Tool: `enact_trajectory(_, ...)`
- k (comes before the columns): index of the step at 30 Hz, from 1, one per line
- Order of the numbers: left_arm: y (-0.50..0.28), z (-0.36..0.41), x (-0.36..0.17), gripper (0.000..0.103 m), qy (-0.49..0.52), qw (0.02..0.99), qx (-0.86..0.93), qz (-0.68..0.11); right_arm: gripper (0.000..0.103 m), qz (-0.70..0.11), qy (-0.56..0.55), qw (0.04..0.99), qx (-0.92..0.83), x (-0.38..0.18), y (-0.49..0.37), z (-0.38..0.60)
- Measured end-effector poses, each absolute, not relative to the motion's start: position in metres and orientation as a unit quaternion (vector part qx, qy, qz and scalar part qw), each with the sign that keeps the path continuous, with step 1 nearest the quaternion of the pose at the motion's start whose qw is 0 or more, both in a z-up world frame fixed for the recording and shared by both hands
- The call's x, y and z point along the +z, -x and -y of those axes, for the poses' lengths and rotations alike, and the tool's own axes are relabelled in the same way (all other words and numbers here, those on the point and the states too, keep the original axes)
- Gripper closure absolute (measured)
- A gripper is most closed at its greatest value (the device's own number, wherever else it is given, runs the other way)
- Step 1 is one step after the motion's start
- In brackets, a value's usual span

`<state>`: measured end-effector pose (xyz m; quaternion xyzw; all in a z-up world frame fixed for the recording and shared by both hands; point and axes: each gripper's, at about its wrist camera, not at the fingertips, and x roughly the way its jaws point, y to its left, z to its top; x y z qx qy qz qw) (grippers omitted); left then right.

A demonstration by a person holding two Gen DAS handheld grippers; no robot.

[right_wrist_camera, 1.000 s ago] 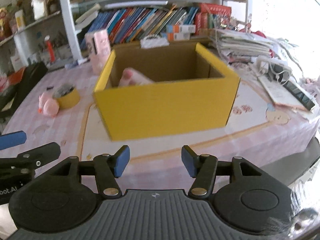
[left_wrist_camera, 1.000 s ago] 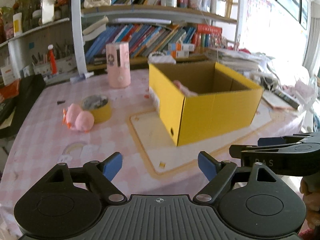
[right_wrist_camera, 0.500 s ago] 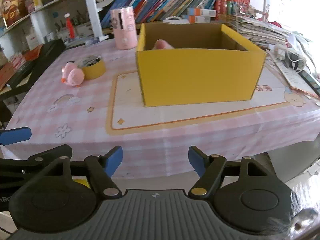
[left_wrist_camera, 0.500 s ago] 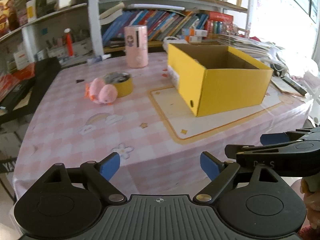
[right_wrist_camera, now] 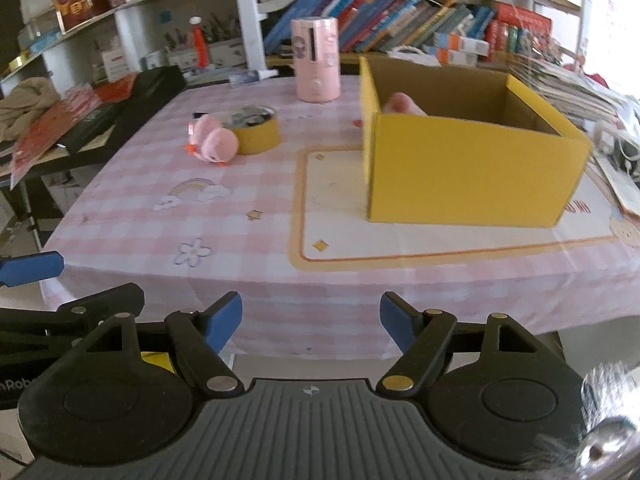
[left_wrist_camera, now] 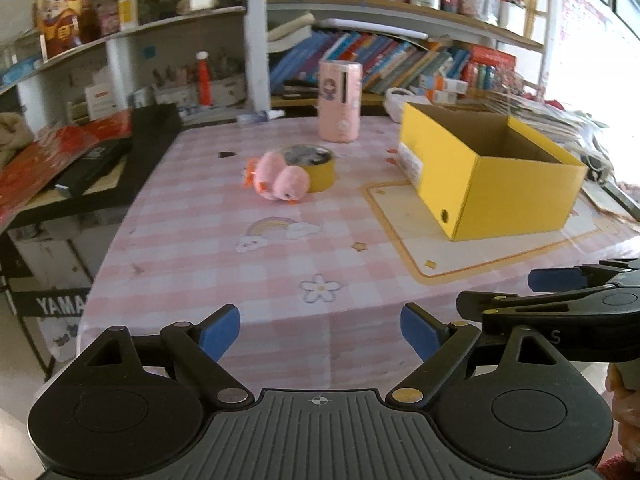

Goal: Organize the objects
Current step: 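Withdraw both tools from the box back over the table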

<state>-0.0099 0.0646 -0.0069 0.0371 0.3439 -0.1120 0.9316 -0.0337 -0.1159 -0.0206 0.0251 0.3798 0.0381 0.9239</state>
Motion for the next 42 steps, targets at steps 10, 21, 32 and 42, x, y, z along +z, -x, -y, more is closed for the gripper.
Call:
enact_trajectory(10,0.016,-0.091,0.001,0.013,-0.026,0.941,-0.083,-0.327,0.026,-0.359,-0.009,0.931,0.068,-0.01,0.033,0.088)
enact_trajectory(21,0.015,-0.106,0.003,0.013,-0.018,0.944,-0.067,-0.323,0.025,-0.351,0.0,0.933,0.084,-0.004,0.028,0.069)
enact_trajectory(32,-0.004,-0.109,-0.003,0.013,-0.014,0.942,-0.049,-0.333,0.025,-0.358,0.004,0.928,0.101,-0.01,0.005,0.063)
enact_trajectory(42,-0.053,-0.101,-0.008,0.013,-0.006,0.941,-0.039,-0.337,0.025,-0.36,0.006,0.927,0.105,-0.014,-0.047,0.066)
